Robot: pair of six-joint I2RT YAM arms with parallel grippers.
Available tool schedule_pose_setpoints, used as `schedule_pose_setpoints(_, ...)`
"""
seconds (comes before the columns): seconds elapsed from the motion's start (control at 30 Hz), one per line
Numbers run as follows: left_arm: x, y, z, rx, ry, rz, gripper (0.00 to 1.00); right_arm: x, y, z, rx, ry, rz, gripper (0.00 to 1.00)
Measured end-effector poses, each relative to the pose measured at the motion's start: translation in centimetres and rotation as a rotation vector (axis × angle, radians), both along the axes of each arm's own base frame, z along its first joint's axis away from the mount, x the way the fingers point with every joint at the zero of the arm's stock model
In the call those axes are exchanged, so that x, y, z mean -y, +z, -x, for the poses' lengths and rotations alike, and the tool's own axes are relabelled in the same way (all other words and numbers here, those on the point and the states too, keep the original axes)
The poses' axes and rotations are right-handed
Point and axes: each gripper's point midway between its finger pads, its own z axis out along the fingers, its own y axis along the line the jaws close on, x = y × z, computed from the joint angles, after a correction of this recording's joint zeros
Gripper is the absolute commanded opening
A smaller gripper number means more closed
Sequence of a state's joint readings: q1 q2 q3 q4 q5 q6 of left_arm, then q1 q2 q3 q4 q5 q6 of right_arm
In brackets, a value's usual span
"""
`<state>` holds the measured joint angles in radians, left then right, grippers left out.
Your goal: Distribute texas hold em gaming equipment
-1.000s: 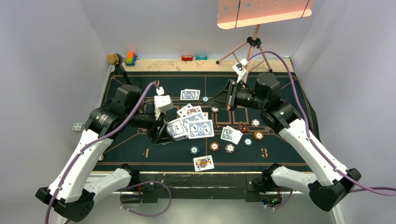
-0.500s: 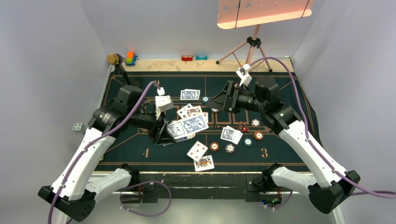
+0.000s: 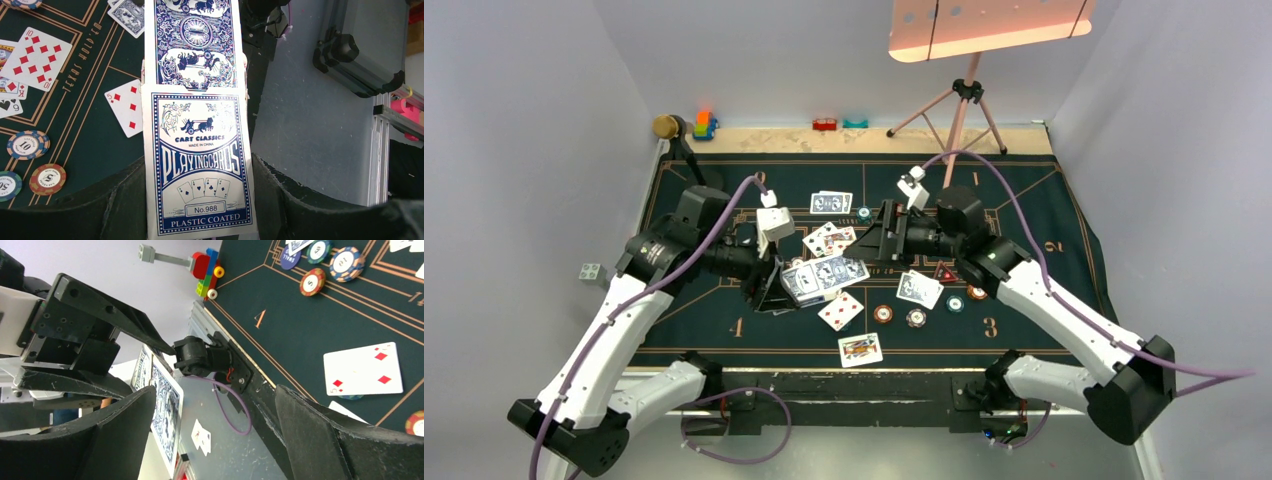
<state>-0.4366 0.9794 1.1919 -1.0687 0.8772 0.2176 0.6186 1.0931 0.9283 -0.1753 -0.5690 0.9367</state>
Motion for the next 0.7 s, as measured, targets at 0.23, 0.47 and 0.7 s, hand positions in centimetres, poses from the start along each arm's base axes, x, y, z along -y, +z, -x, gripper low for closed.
schedule_pose_setpoints(0.23,-0.1,0.2,0.2,0.014,0.001,0.005,0.0,-1.3,-0.1,0.4,-0.002,0.036,-0.004,0.96)
schedule_pose_setpoints(0.47,-0.1,0.3,0.2,0.018,0.001,0.006,0.0,-1.7,0.6,0.9,0.014,0.055,-0.017,0.97)
schedule_pose_setpoints(0.7,-0.2,0.6,0.1,0.028,0.005,0.006,0.0,-2.1,0.5,1.6,0.012,0.079,-0.017,0.93)
